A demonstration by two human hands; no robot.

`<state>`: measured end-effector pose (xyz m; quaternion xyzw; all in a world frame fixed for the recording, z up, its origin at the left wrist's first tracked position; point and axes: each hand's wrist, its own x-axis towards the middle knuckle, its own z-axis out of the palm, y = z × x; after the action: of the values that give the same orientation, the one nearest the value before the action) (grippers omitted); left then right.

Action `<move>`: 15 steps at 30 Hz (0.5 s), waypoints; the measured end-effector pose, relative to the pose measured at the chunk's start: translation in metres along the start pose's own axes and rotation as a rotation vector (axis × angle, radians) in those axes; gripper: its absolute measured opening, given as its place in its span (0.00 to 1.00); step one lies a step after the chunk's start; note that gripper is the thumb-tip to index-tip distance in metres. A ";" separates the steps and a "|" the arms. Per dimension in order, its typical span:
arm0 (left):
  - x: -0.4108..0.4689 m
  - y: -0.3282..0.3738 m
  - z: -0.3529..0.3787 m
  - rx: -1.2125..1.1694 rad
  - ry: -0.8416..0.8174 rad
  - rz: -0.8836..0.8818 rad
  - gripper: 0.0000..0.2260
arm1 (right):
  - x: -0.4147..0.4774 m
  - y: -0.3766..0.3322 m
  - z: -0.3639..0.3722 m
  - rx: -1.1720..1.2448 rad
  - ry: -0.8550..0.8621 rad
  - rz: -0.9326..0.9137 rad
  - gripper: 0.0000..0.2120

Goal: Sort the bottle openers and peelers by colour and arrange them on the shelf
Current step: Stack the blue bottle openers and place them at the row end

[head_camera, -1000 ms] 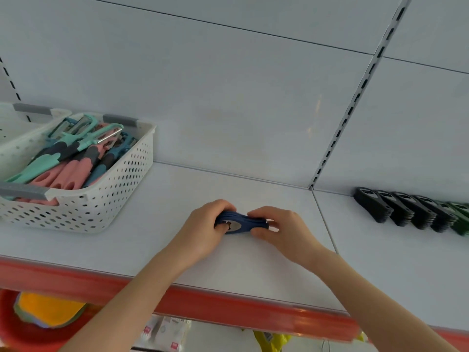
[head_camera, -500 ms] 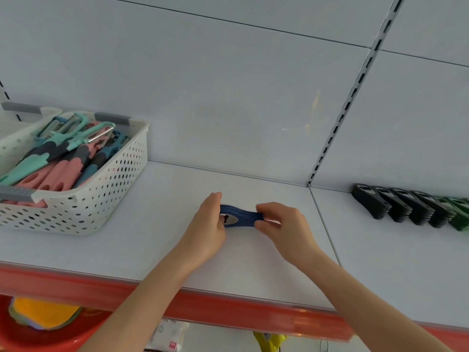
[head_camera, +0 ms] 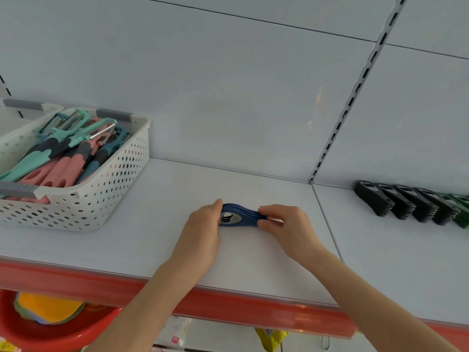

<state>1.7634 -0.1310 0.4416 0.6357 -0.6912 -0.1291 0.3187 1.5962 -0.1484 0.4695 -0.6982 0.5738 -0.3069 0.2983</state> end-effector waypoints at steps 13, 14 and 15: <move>0.004 0.004 -0.008 -0.028 0.110 0.056 0.07 | 0.006 0.003 -0.008 -0.014 -0.050 0.019 0.09; 0.005 0.007 -0.012 -0.089 0.144 0.081 0.07 | 0.006 0.002 -0.012 0.001 -0.083 0.025 0.08; 0.007 0.011 -0.016 -0.144 0.166 0.099 0.07 | 0.006 0.001 -0.017 0.029 -0.114 0.036 0.06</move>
<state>1.7643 -0.1323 0.4618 0.5848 -0.6817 -0.1095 0.4258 1.5829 -0.1557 0.4801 -0.6998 0.5638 -0.2698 0.3460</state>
